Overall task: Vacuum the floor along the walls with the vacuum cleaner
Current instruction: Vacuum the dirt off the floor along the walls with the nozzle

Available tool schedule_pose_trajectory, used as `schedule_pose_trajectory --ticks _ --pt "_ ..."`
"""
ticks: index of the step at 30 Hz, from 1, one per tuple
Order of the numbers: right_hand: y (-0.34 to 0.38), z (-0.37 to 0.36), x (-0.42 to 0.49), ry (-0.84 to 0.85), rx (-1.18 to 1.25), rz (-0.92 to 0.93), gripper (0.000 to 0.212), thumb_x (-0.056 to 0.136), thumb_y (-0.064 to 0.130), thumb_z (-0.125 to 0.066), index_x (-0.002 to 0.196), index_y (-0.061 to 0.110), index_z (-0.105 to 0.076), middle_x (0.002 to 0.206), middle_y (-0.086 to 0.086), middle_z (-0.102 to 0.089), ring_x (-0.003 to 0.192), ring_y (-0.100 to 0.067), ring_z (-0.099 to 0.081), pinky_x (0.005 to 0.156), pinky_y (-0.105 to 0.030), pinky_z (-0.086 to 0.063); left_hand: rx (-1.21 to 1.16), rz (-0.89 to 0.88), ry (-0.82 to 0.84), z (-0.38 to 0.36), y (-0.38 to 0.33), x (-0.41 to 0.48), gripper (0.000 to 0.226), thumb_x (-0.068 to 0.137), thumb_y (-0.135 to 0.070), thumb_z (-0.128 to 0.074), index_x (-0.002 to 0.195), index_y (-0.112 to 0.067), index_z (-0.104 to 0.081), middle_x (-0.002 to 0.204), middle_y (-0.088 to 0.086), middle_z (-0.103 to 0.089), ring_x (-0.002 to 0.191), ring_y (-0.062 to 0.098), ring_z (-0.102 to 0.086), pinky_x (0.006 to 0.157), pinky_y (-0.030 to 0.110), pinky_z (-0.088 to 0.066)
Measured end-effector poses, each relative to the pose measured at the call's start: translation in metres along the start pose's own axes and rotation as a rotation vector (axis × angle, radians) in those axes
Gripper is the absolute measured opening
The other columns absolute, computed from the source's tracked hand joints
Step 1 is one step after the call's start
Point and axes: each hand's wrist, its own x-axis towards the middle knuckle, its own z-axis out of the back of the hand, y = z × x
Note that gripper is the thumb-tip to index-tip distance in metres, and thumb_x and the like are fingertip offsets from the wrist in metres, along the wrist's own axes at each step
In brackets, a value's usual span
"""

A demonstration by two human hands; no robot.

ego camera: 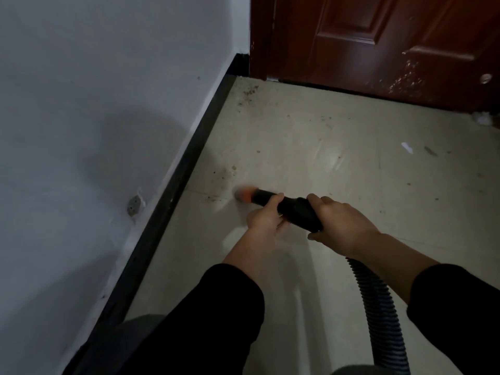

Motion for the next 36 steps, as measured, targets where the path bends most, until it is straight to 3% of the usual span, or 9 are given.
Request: schedule_pose_trajectory --ticks 2,7,14,22,26,32,36 --pt "-0.006 0.001 0.006 -0.006 -0.001 0.020 0.057 0.086 0.029 -0.071 0.130 0.015 -0.037 0.116 -0.009 -0.055 0.097 -0.030 -0.060 0.070 -0.031 -0.043 -0.029 -0.011 -0.005 -0.006 -0.002 0.000 0.038 0.090 -0.017 -0.070 0.120 0.001 -0.058 0.094 0.013 -0.067 0.074 0.018 -0.066 0.057 0.023 -0.058" --pt "-0.020 0.006 0.023 -0.018 -0.007 0.080 0.059 0.086 0.027 -0.069 0.133 0.015 -0.036 0.117 -0.009 -0.055 0.095 -0.030 -0.061 0.069 -0.031 -0.041 -0.062 -0.027 -0.006 -0.018 -0.009 0.005 0.038 0.091 -0.014 -0.068 0.123 0.003 -0.056 0.091 0.012 -0.067 0.075 0.019 -0.067 0.057 0.024 -0.059" --pt "-0.035 0.024 0.049 -0.014 -0.028 0.157 0.052 0.084 0.023 -0.071 0.127 0.017 -0.042 0.109 -0.008 -0.055 0.088 -0.029 -0.060 0.070 -0.033 -0.045 -0.172 -0.024 0.002 -0.030 -0.019 0.020 0.043 0.090 -0.015 -0.070 0.126 0.003 -0.054 0.116 0.019 -0.067 0.080 0.021 -0.067 0.051 0.024 -0.058" --pt "-0.030 0.037 0.063 0.003 -0.076 0.195 0.048 0.084 0.025 -0.072 0.122 0.019 -0.044 0.106 -0.004 -0.055 0.078 -0.022 -0.053 0.068 -0.031 -0.044 -0.244 0.006 0.011 -0.026 -0.027 0.021 0.035 0.088 -0.016 -0.072 0.115 0.001 -0.058 0.098 0.015 -0.068 0.078 0.020 -0.068 0.056 0.024 -0.059" --pt "-0.024 0.038 0.059 0.026 -0.061 0.206 0.052 0.084 0.025 -0.072 0.127 0.019 -0.043 0.109 -0.005 -0.055 0.087 -0.026 -0.059 0.074 -0.037 -0.049 -0.255 0.011 -0.002 -0.020 -0.029 0.015 0.037 0.089 -0.015 -0.071 0.119 0.002 -0.058 0.097 0.015 -0.068 0.076 0.019 -0.066 0.051 0.023 -0.058" --pt "-0.011 0.032 0.063 0.020 -0.053 0.253 0.057 0.083 0.026 -0.072 0.131 0.019 -0.042 0.113 -0.004 -0.055 0.090 -0.026 -0.060 0.069 -0.030 -0.042 -0.293 0.004 -0.037 -0.001 -0.031 0.008 0.015 0.089 -0.012 -0.070 0.094 -0.004 -0.059 0.085 0.010 -0.066 0.075 0.019 -0.067 0.060 0.024 -0.060" --pt "0.002 0.028 0.069 0.020 -0.048 0.283 0.059 0.084 0.026 -0.073 0.132 0.019 -0.041 0.113 -0.005 -0.056 0.091 -0.027 -0.060 0.070 -0.030 -0.044 -0.305 -0.028 -0.100 0.012 -0.034 0.007 0.015 0.088 -0.014 -0.071 0.084 -0.008 -0.057 0.086 0.009 -0.067 0.075 0.017 -0.068 0.067 0.024 -0.060"
